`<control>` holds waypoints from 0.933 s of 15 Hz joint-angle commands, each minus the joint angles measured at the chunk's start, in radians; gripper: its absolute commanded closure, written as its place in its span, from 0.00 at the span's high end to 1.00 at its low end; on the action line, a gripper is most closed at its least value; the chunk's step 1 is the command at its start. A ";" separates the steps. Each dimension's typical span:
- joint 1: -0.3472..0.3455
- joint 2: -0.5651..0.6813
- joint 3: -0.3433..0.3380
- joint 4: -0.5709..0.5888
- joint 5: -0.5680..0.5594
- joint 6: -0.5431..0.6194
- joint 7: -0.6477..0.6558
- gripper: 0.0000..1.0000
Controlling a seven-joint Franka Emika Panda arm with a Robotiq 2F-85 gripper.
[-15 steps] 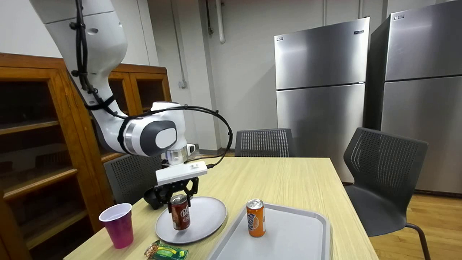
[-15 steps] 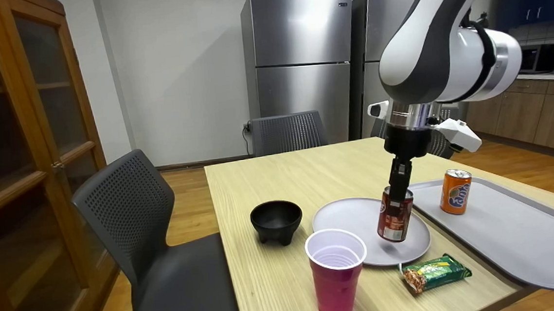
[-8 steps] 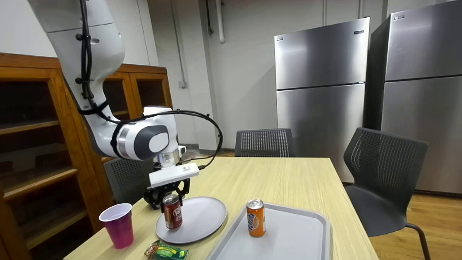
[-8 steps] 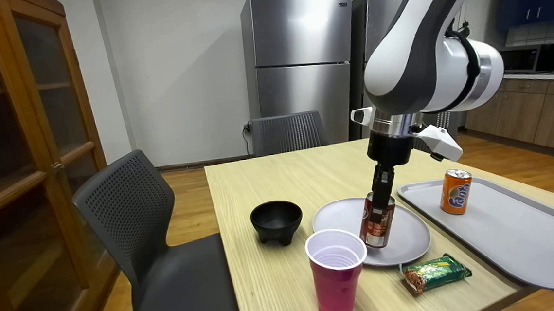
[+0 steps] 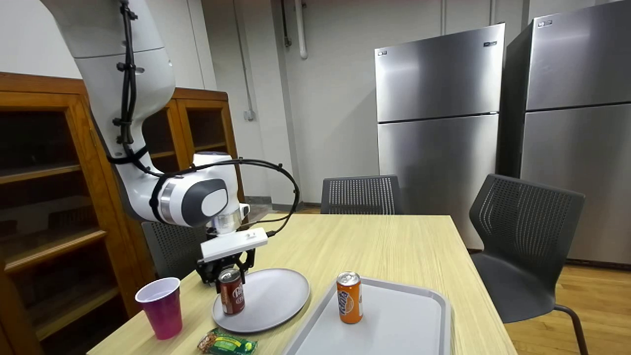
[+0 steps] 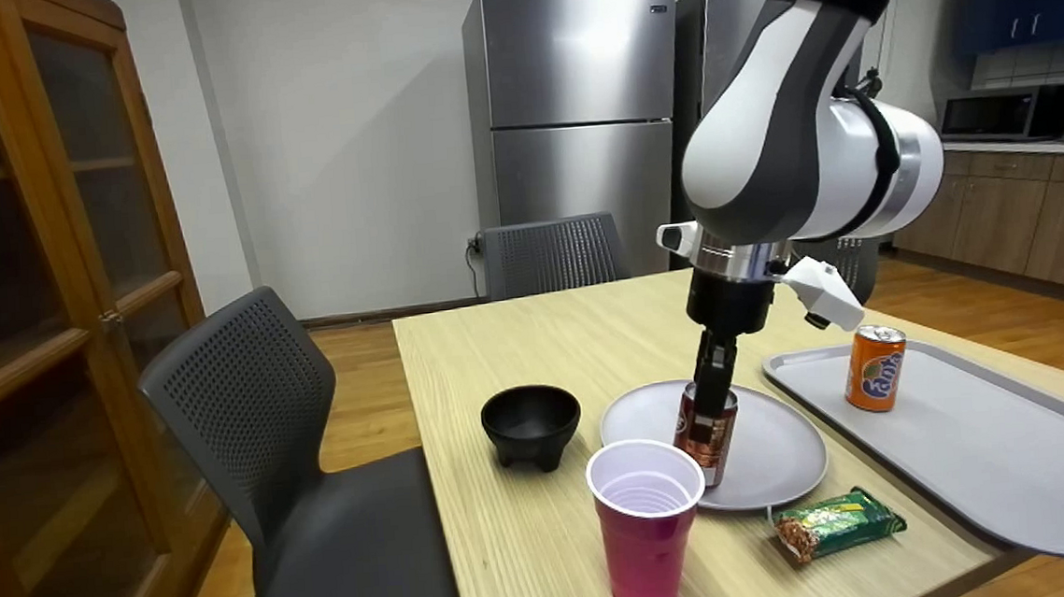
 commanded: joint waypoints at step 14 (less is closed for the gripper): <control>-0.049 -0.088 0.044 -0.007 0.005 -0.028 0.050 1.00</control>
